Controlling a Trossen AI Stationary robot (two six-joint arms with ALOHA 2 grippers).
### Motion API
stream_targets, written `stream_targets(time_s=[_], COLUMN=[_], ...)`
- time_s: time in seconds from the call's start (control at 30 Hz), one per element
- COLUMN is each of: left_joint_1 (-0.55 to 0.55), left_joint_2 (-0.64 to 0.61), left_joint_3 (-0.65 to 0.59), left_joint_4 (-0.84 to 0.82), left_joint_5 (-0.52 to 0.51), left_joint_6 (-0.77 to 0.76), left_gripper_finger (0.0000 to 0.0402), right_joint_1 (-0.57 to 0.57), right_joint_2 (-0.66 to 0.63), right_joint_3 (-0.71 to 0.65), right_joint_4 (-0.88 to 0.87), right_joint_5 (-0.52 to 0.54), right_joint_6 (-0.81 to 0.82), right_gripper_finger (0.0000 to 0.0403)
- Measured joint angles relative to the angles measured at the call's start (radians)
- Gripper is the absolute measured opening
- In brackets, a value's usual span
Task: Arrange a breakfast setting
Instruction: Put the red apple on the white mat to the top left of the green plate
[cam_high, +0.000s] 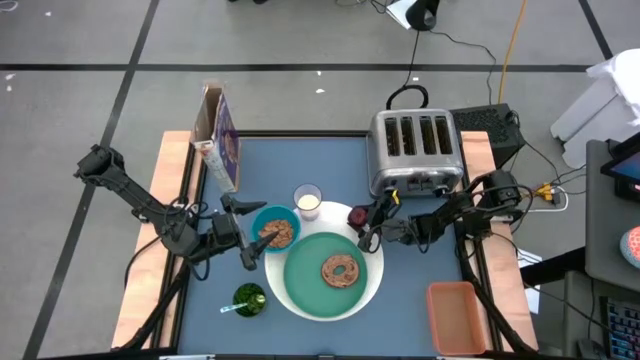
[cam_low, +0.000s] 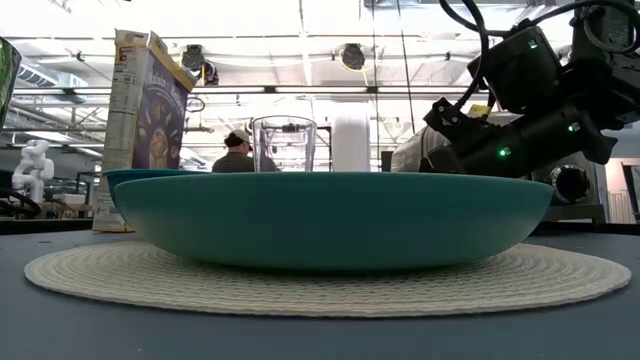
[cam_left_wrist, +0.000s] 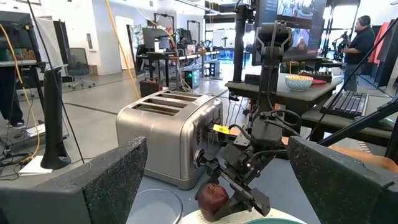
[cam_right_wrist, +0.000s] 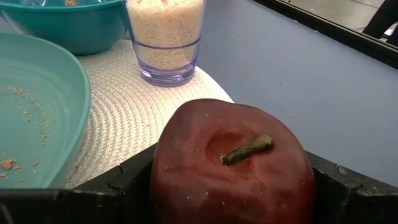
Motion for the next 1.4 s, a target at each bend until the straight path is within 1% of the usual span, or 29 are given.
stream_targets(time_s=[0.17,0.43,0.57,1.13,1.4], left_joint_1=[0.000,0.000,0.000,0.000,0.000], left_joint_2=[0.000,0.000,0.000,0.000,0.000], left_joint_3=[0.000,0.000,0.000,0.000,0.000], left_joint_4=[0.000,0.000,0.000,0.000,0.001], left_joint_5=[0.000,0.000,0.000,0.000,0.000], left_joint_6=[0.000,0.000,0.000,0.000,0.000], left_gripper_finger=[0.0392,0.0392,0.0392,0.0392,0.0392], right_joint_1=[0.000,0.000,0.000,0.000,0.000], right_joint_2=[0.000,-0.001,-0.001,-0.001,-0.001], right_joint_3=[0.000,0.000,0.000,0.000,0.000], right_joint_4=[0.000,0.000,0.000,0.001,0.027], right_joint_5=[0.000,0.000,0.000,0.000,0.000], right_joint_6=[0.000,0.000,0.000,0.000,-0.039], right_gripper_finger=[0.0285,0.0339,0.0354,0.0358,0.0358])
